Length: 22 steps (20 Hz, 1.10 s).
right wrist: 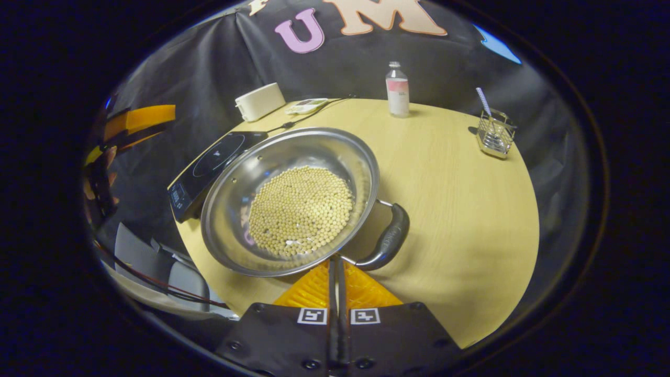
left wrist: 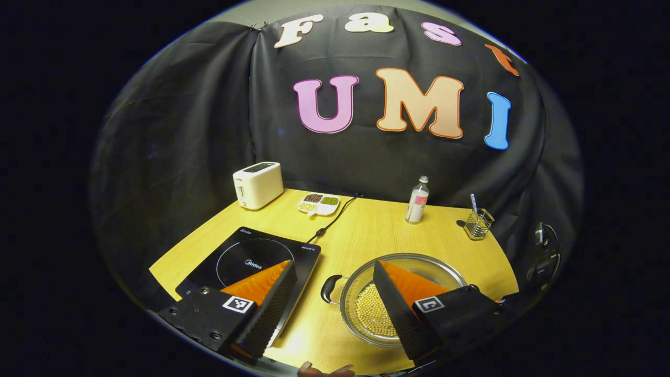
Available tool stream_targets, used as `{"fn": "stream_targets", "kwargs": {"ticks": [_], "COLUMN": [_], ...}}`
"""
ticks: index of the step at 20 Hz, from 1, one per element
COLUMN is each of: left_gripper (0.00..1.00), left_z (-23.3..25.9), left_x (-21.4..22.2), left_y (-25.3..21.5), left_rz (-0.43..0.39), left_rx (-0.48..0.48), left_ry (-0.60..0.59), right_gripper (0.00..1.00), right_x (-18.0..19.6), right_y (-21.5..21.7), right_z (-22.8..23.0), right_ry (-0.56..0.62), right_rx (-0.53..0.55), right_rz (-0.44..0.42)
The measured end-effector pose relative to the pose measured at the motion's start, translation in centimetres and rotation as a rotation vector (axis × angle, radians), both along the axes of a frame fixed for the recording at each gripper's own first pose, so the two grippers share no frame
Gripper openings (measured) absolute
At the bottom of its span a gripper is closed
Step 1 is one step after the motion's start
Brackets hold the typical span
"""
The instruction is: First push the handle of the pot to place it horizontally, then grasp the pot with both hands and set it on the induction cooktop.
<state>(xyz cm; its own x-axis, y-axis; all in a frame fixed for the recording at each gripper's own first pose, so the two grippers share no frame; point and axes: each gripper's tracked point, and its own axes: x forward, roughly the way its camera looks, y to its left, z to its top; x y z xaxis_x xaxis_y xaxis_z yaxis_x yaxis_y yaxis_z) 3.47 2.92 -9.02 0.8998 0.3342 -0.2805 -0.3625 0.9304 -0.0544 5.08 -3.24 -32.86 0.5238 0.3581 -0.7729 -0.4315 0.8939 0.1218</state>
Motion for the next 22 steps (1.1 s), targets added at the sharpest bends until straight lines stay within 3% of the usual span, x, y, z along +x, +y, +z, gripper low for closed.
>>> {"fn": "stream_targets", "kwargs": {"ticks": [8,13,18,22], "left_gripper": [0.96,0.96,0.96,0.96], "left_z": [-0.5,-1.0,-2.1,-3.9], "left_x": [-0.8,-0.8,0.9,2.8], "left_y": [0.2,0.0,0.0,0.2], "left_rz": [0.026,0.003,-0.086,-0.202], "left_rx": [-0.021,-0.024,-0.045,-0.038], "left_ry": [0.002,0.008,0.021,0.066], "right_gripper": [0.02,0.02,0.00,0.02], "right_x": [0.7,0.5,1.0,1.6], "right_y": [-0.3,-0.7,-0.7,-1.0], "right_z": [0.3,1.2,4.0,4.5], "right_ry": [-0.002,-0.020,-0.072,-0.082], "right_rx": [0.001,-0.011,0.001,-0.009], "right_rz": [-0.014,-0.040,-0.128,-0.267]}}
